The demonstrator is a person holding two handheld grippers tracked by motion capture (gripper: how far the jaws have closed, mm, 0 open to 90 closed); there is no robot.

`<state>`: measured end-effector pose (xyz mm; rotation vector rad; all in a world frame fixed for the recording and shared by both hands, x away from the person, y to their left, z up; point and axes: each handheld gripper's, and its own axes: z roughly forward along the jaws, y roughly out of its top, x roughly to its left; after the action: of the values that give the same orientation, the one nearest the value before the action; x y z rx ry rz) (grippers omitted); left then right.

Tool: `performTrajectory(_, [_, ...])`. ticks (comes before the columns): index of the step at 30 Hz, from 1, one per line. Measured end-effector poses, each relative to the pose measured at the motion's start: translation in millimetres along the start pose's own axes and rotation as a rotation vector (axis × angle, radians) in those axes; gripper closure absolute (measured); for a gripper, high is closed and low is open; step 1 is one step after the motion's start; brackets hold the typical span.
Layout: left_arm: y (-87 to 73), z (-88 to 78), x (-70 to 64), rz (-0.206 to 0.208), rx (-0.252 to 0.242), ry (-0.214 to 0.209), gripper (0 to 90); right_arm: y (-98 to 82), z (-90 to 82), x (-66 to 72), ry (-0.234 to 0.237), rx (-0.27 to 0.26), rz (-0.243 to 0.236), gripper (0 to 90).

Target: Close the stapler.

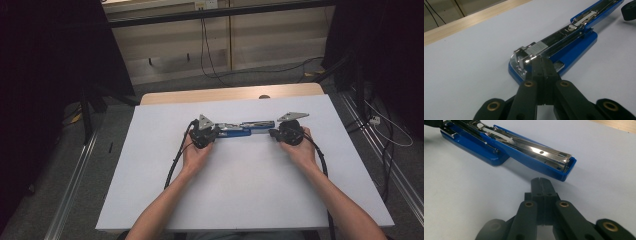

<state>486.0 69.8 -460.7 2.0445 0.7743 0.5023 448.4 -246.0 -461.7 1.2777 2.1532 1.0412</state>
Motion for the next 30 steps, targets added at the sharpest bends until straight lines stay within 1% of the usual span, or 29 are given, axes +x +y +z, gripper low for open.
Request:
performTrajectory(1, [0.0, -0.3, 0.8, -0.003, 0.009, -0.006, 90.0, -0.2, -0.1, -0.3, 0.002, 0.001, 0.003, 90.0])
performTrajectory(2, [0.1, -0.1, 1.7, -0.005, 0.007, -0.006, 90.0, -0.3, -0.1, -0.6, 0.0, 0.002, 0.003, 90.0])
performTrajectory(3, [0.3, -0.1, 1.2, -0.005, 0.008, 0.002, 90.0, -0.3, -0.2, -0.6, -0.001, 0.004, 0.006, 90.0])
performTrajectory(5, [0.4, 0.0, 1.0, 0.01, 0.011, -0.002, 90.0, -0.5, 0.2, -0.9, 0.001, 0.006, 0.008, 90.0])
performTrajectory(6, [0.5, -0.1, 1.4, 0.006, 0.013, -0.004, 90.0, -0.7, 0.6, -1.0, 0.001, 0.007, 0.007, 90.0])
performTrajectory(7, [0.6, -0.5, 2.6, -0.007, 0.014, -0.004, 90.0, -0.8, 1.0, -1.2, 0.002, 0.007, 0.004, 90.0])
performTrajectory(8, [0.7, -1.6, 4.4, 0.007, 0.024, 0.003, 90.0, -0.9, 1.7, -0.9, 0.002, 0.014, 0.007, 90.0])
performTrajectory(9, [-0.4, -1.1, 4.4, 0.001, 0.014, 0.004, 90.0, -1.0, 2.1, -0.8, 0.0, 0.016, 0.005, 90.0])
performTrajectory(10, [-0.7, -1.5, 5.4, 0.004, 0.016, 0.01, 90.0, -1.1, 2.8, -0.9, 0.002, 0.021, 0.004, 90.0])
performTrajectory(11, [-0.9, -1.7, 6.9, -0.005, 0.016, 0.006, 90.0, -1.1, 3.2, -0.9, -0.001, 0.023, 0.003, 90.0])
performTrajectory(12, [-0.9, -2.2, 7.7, -0.012, 0.017, 0.01, 90.0, -1.0, 3.3, -0.6, -0.002, 0.024, 0.004, 90.0])
performTrajectory(13, [-1.1, -2.4, 7.8, -0.01, 0.017, 0.008, 90.0, -0.9, 3.4, -0.6, -0.004, 0.024, 0.001, 90.0])
performTrajectory(14, [-1.0, -2.7, 7.9, -0.001, 0.019, 0.013, 90.0, -0.9, 3.6, -0.5, -0.006, 0.026, 0.003, 90.0])
performTrajectory(16, [-0.7, -2.5, 6.9, 0.003, 0.02, 0.018, 90.0, -0.7, 4.0, -0.6, -0.013, 0.03, 0.004, 90.0])
performTrajectory(17, [-0.4, -3.2, 7.5, 0.017, 0.03, 0.016, 90.0, -0.2, 4.5, -1.2, -0.013, 0.031, 0.002, 90.0])
performTrajectory(18, [-0.4, -3.0, 7.1, 0.023, 0.029, 0.026, 90.0, 0.1, 4.6, -1.1, -0.015, 0.034, 0.007, 90.0])
performTrajectory(19, [-0.4, -1.6, 6.9, 0.041, 0.095, 0.047, 90.0, 0.6, 5.1, -1.6, -0.015, 0.035, 0.005, 90.0])
performTrajectory(20, [-5.7, 1.8, 8.1, 0.057, 0.146, 0.063, 90.0, 1.1, 5.2, -1.7, -0.019, 0.038, 0.008, 90.0])
performTrajectory(21, [-5.9, 0.3, 11.0, 0.024, 0.135, 0.042, 90.0, 1.5, 5.8, -2.1, -0.02, 0.038, 0.004, 90.0])
performTrajectory(22, [-6.2, -3.7, 12.8, 0.004, 0.087, 0.041, 90.0, 1.9, 6.0, -2.2, -0.023, 0.04, 0.006, 90.0])
performTrajectory(23, [-6.1, -7.3, 13.5, 0.001, 0.037, 0.073, 90.0, 2.1, 6.3, -2.4, -0.026, 0.04, 0.008, 90.0])
performTrajectory(24, [-5.5, -7.1, 14.3, -0.036, 0.019, 0.041, 90.0, 2.1, 6.7, -2.6, -0.023, 0.039, 0.007, 90.0])
performTrajectory(25, [-5.0, -6.2, 14.1, -0.052, 0.026, 0.024, 90.0, 2.2, 7.2, -2.7, -0.025, 0.036, 0.002, 90.0])
performTrajectory(26, [-4.9, -4.8, 12.4, -0.047, 0.026, 0.038, 90.0, 2.6, 7.4, -2.7, -0.024, 0.038, 0.004, 90.0])
performTrajectory(27, [-4.2, -3.5, 12.0, -0.032, 0.051, 0.021, 90.0, 2.9, 7.6, -2.7, -0.023, 0.038, 0.0, 90.0])
performTrajectory(28, [-3.7, -2.2, 11.9, -0.019, 0.065, 0.024, 90.0, 3.0, 7.7, -2.8, -0.023, 0.038, 0.001, 90.0])
performTrajectory(30, [-3.6, -2.2, 11.1, -0.037, 0.058, 0.027, 90.0, 3.1, 7.7, -3.2, -0.02, 0.039, 0.003, 90.0])
